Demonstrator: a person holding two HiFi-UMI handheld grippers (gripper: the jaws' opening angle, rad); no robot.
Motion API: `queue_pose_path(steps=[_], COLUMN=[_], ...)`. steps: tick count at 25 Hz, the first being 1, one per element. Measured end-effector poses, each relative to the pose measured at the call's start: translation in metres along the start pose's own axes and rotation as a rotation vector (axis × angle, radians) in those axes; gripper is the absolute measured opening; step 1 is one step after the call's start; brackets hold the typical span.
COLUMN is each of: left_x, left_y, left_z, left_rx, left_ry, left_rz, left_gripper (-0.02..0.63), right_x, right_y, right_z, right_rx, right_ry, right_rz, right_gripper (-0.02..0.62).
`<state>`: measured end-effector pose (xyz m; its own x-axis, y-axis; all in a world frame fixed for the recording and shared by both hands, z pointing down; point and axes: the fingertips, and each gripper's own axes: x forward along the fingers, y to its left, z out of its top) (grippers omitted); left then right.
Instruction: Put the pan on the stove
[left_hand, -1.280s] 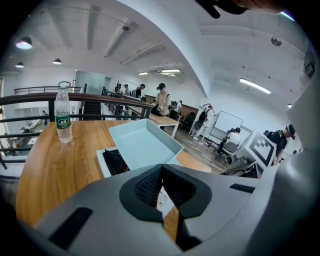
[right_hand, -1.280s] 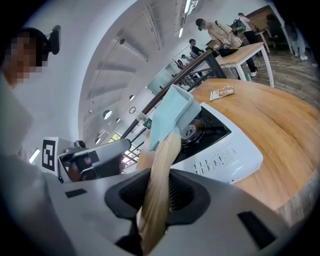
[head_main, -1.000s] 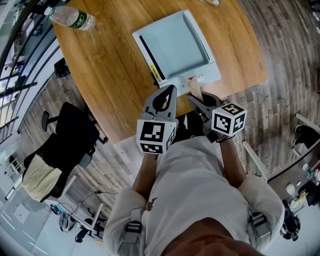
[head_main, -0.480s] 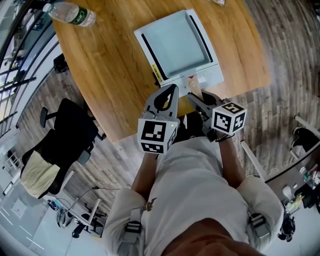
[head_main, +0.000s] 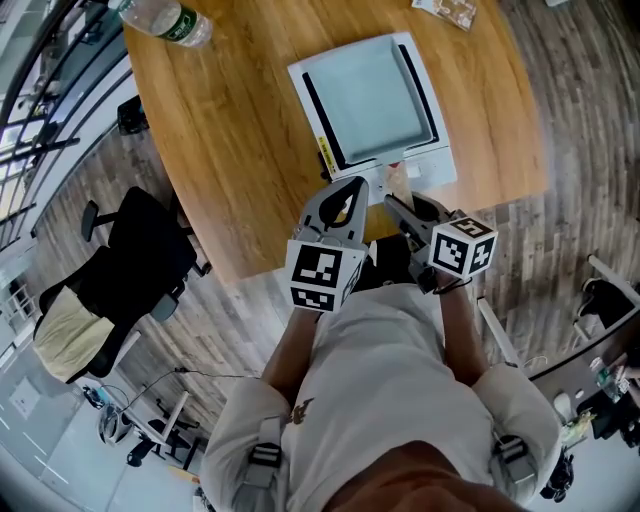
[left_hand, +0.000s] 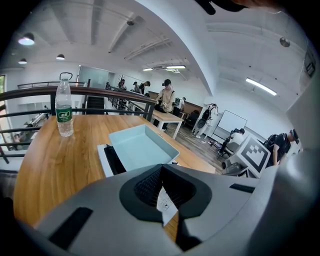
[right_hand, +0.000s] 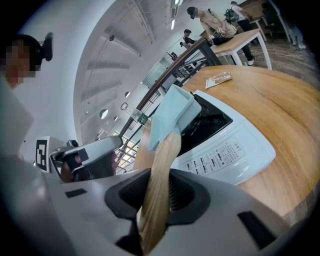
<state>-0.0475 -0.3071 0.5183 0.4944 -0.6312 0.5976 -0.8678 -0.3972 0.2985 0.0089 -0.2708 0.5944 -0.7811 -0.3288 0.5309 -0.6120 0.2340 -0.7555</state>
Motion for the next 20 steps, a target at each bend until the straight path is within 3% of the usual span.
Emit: queue_pose_path(steps=[20], left_x=[0.010], left_y=[-0.003], left_z=[0.002], left_rx=[-0.012], left_ry=[0.014], left_rz=[0.001], left_gripper=[0.018], right_x=[0.007], right_y=[-0.008], right_z=[0.007], right_rx=[0.038], right_ry=[-0.002], right_rz=[0.034], right_gripper=[0.118])
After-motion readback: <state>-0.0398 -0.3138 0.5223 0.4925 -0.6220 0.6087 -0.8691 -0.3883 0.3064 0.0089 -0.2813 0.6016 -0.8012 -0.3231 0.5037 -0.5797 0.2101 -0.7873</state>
